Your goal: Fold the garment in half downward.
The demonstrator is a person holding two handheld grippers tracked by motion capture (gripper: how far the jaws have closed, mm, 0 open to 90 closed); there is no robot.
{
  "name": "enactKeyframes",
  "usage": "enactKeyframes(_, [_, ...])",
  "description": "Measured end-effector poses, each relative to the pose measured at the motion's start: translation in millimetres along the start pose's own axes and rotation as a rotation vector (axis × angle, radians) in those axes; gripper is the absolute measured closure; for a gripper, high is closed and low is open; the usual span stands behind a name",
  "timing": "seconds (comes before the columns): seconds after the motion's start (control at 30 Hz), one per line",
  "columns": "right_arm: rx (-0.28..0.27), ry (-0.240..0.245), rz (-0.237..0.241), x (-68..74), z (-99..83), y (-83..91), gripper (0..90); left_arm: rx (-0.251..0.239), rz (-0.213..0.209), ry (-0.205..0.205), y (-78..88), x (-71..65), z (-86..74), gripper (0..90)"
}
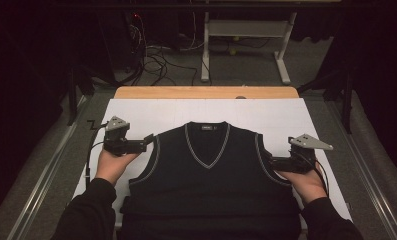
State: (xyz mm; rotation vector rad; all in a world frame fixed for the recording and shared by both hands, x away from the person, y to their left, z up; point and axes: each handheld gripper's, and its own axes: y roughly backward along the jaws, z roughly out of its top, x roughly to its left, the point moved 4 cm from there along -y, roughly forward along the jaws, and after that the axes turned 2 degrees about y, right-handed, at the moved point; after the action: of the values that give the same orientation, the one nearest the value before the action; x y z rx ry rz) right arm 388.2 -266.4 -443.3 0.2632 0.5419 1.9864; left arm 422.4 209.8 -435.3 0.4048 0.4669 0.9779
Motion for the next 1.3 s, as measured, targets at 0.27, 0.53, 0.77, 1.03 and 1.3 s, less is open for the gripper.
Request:
enactKeyframes(0.27, [0.041, -0.018, -0.005, -9.5, 15.8, -28.2, 0.4, 0.028, 0.004, 0.001, -24.8, -0.5, 12.2, 0.0])
enactKeyframes(0.53, [0.071, -0.039, -0.022, -14.4, 12.4, -51.3, 0.4, 0.104, 0.036, 0.042, -49.0, 1.6, 7.0, 0.3])
enactKeyframes(0.77, [0.112, -0.068, -0.028, -13.3, 1.9, -68.7, 0.5, 0.199, 0.058, 0.081, -70.0, 0.6, -10.6, 0.7])
enactKeyframes(1.03, [0.137, -0.065, -0.042, -11.8, -2.4, -75.8, 0.5, 0.257, 0.074, 0.095, -82.2, -1.7, -18.4, 5.6])
enactKeyframes(1.3, [0.146, -0.076, -0.065, -17.9, -3.2, -76.5, 0.9, 0.316, 0.075, 0.113, -87.9, -3.0, -24.9, 12.5])
